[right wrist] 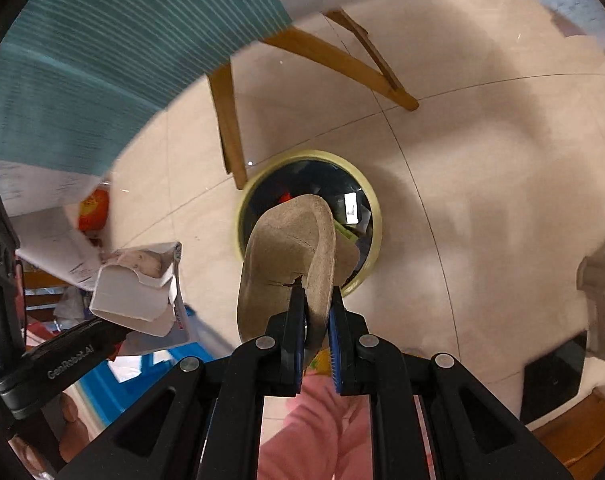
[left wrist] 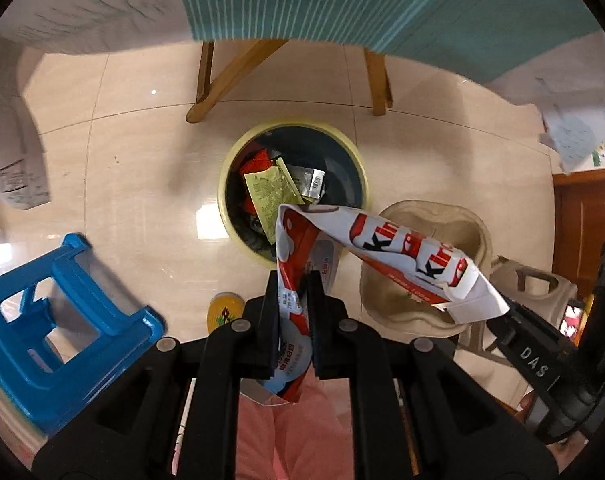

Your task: Collect trash

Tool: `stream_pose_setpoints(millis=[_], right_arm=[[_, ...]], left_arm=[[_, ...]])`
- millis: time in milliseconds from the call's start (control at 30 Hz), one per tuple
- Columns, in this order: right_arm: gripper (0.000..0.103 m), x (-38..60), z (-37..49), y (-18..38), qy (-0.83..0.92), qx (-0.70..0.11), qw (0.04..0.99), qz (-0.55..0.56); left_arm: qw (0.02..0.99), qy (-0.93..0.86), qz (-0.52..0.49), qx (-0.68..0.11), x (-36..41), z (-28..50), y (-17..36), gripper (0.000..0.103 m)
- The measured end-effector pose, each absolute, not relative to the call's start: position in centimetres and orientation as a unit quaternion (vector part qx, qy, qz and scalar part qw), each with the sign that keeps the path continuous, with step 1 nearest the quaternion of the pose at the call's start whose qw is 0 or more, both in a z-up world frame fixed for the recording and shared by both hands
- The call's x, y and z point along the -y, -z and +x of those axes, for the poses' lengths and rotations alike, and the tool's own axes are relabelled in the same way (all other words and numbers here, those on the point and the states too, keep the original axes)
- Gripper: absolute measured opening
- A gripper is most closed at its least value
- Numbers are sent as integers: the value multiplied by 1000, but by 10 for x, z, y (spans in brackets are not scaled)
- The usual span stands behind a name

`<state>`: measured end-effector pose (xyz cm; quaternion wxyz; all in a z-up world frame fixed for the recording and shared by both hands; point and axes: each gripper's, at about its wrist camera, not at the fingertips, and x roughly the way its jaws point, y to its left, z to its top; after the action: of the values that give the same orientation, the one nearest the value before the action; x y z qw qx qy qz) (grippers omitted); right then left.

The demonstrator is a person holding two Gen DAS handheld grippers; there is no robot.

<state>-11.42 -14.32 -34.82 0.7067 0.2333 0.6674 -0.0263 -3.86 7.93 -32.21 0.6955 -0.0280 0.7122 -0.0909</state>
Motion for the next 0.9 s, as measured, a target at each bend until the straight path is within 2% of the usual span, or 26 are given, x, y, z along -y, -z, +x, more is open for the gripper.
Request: stream_pose_setpoints(millis=[267,300,367,400,467,500,533,800,867,900], right_arm=[[12,125,-81,407,-5,-676,702,225],[14,125,-78,414,-7,-677,700,227],[37,125,-71,427,-5,-680,699,221],[40,124,-69,431,-6,-680,700,218],[40,124,-64,437,-7,-682,699,217],[40,125,-63,438,-6,-683,698,216],[40,124,-62,441,-5,-683,698,214],[40,123,-63,441,-7,-683,699,213],[40,124,-63,439,-5,-681,700,214],[41,124,-63,439,-4,-680,701,215]], left_arm=[[701,77,-31,-708,-77,-1,380,10],[699,79,-33,-710,-78,3,387,13],[696,78,-32,-713,-78,8,396,23],[696,77,-30,-713,-78,10,401,35],[695,76,-27,-714,-80,12,409,40],[693,77,-27,-716,-81,14,414,49],[693,76,-30,-716,-82,15,416,52],[694,83,-41,-714,-85,17,420,54],[694,91,-43,-713,-82,17,419,60],[694,94,-44,-713,-81,15,418,69]])
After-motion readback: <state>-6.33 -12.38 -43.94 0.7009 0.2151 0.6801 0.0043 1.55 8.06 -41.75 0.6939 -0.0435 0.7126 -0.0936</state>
